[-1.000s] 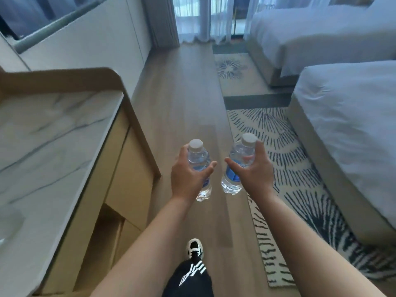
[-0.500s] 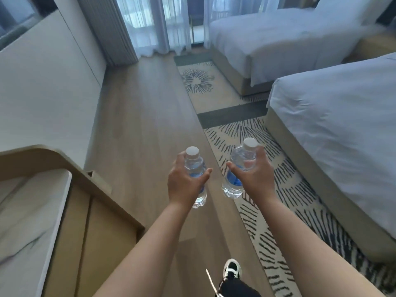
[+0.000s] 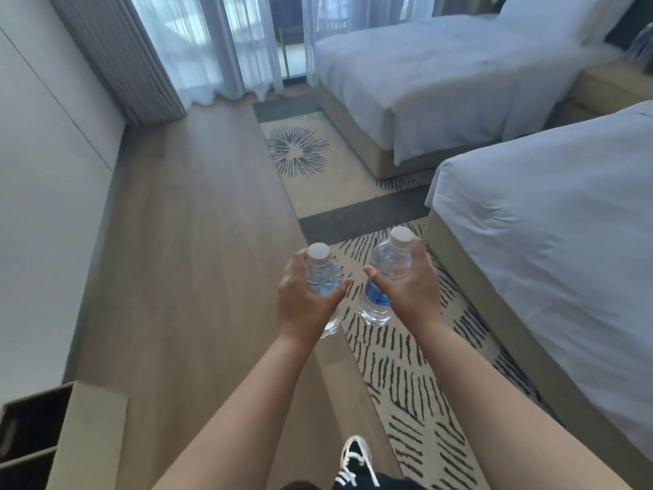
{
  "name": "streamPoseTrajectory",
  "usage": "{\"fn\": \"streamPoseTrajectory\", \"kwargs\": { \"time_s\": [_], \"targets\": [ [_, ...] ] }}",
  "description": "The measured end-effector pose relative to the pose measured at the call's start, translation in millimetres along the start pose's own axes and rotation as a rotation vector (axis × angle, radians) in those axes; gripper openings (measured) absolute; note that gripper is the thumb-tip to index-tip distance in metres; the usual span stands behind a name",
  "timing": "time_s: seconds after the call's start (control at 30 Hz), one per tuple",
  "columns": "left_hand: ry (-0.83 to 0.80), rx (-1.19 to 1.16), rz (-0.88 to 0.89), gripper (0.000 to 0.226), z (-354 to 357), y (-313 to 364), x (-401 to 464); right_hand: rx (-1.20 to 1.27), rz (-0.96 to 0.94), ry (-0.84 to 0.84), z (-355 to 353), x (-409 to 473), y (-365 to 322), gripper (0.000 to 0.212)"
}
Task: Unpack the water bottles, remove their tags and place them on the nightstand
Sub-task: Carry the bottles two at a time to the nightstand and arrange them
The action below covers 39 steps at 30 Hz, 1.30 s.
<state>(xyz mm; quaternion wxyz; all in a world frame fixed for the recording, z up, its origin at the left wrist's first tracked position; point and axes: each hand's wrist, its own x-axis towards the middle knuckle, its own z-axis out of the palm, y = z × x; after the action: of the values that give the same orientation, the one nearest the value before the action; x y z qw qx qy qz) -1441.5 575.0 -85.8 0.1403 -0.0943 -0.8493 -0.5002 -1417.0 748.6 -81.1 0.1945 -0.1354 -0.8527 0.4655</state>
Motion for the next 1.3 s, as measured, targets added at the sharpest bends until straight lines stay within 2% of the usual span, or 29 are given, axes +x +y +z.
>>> {"fn": "streamPoseTrajectory", "kwargs": {
  "time_s": [0.37,0.73,1.03,1.3],
  "targets": [
    [-0.015,0.001,-0.035,0.062,98,-48,219,-0.013,0.053,0.078,54,217,40,0.064],
    [-0.227,0.002,0.006,0.061,202,-114,504,-0.049,0.211,0.185,146,485,78,0.056],
    [-0.397,-0.027,0.025,0.066,309,-117,670,-0.079,0.299,0.334,147,650,114,0.059],
    [-0.543,-0.052,0.060,0.069,460,-108,797,-0.102,0.359,0.467,120,807,191,0.063]
  ]
}}
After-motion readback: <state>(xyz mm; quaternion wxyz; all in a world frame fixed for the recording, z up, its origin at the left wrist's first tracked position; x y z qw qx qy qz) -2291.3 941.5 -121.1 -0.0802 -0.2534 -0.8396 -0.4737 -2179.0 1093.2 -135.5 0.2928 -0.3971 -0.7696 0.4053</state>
